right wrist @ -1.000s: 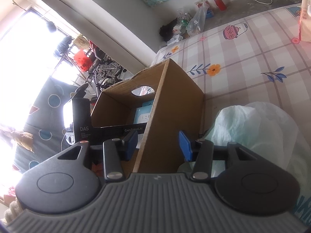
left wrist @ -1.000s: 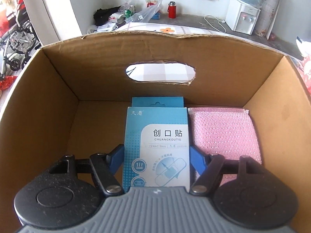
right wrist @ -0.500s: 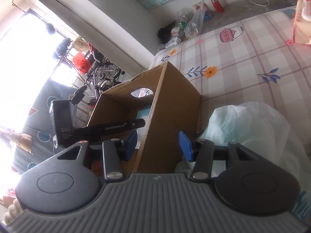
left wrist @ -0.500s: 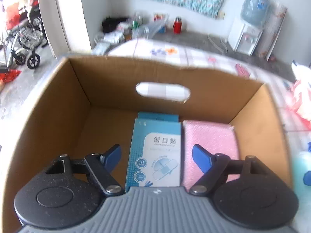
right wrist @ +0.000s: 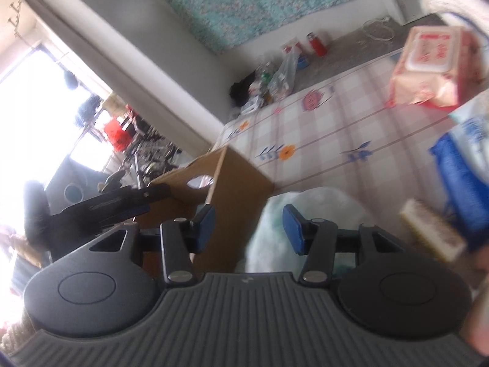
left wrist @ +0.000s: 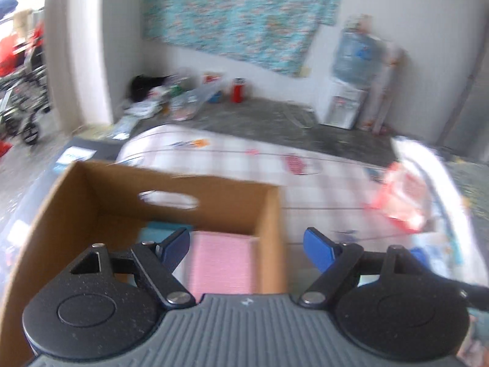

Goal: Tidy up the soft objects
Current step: 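Move both tools back toward the wet-wipe packs beside the blanket, then grasp the white cotton-pad bag with the left tool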

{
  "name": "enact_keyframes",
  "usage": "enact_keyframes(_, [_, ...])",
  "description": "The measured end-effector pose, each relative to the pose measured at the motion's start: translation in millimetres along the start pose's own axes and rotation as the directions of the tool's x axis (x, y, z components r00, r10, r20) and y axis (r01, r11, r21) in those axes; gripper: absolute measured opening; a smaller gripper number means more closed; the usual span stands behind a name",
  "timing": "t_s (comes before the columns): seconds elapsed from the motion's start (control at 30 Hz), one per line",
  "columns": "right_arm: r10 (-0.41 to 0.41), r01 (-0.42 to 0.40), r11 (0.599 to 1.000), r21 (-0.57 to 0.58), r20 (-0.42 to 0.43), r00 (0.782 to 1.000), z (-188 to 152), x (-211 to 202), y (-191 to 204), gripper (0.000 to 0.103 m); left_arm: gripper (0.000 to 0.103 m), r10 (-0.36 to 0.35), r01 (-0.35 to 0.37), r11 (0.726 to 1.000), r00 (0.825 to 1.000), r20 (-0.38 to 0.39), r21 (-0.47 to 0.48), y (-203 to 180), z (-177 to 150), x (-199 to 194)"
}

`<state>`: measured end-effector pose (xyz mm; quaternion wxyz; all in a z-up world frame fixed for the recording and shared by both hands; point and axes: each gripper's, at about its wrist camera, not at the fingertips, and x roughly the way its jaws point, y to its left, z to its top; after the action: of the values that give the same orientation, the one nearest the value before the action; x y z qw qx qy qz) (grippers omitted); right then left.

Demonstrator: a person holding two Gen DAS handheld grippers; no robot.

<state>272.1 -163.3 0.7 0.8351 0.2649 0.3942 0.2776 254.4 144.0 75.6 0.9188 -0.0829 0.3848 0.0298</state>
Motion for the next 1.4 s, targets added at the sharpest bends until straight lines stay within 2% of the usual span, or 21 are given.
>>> enact_keyframes(0.17, [-0.105,0.102,0.994,0.042,0.083,0.991,18,-43,-41,0.048,0.083,-0.112,0.111,0.986,0.994,-0.004,0.127,-73,6,6])
enact_keyframes(0.3, [-0.216,0.200,0.972,0.121,0.140,0.966,32,-70,-83,0.048,0.083,-0.187,0.189,0.958,0.982,-0.030,0.213,-135,10,30])
enact_keyframes(0.43, [-0.310,0.270,0.934,0.232,0.156,0.938,41,-81,-133,0.048,0.081,-0.301,0.320,0.922,0.947,-0.115,0.219,-189,13,74])
enact_keyframes(0.5, [-0.345,0.295,0.914,0.279,0.152,0.926,43,-79,-156,0.048,0.078,-0.334,0.364,0.906,0.929,-0.161,0.216,-216,13,96])
enact_keyframes(0.7, [-0.411,0.335,0.849,0.408,0.114,0.904,50,-56,-210,0.050,0.062,-0.353,0.427,0.863,0.892,-0.282,0.269,-288,7,167])
enact_keyframes(0.77, [-0.422,0.344,0.835,0.428,0.099,0.901,52,-46,-224,0.052,0.059,-0.359,0.455,0.837,0.876,-0.323,0.304,-309,6,188])
enact_keyframes(0.87, [-0.442,0.367,0.813,0.452,0.069,0.894,56,-27,-243,0.053,0.050,-0.345,0.463,0.824,0.867,-0.359,0.326,-327,1,215])
enact_keyframes(0.93, [-0.444,0.374,0.802,0.466,0.047,0.895,59,-15,-257,0.053,0.046,-0.344,0.474,0.822,0.855,-0.389,0.316,-334,0,232])
enact_keyframes(1.2, [-0.418,0.334,0.800,0.498,0.063,0.906,66,15,-280,0.053,0.047,-0.391,0.526,0.818,0.805,-0.447,0.231,-338,3,262])
enact_keyframes(1.27, [-0.419,0.332,0.803,0.496,0.072,0.905,68,19,-280,0.053,0.045,-0.395,0.529,0.821,0.798,-0.454,0.215,-336,0,265])
enact_keyframes(1.33, [-0.419,0.328,0.804,0.497,0.082,0.904,69,22,-280,0.053,0.034,-0.407,0.538,0.820,0.788,-0.461,0.195,-333,0,266])
enact_keyframes(1.4, [-0.416,0.323,0.807,0.495,0.087,0.905,71,26,-280,0.052,0.029,-0.405,0.532,0.826,0.789,-0.461,0.185,-334,1,266])
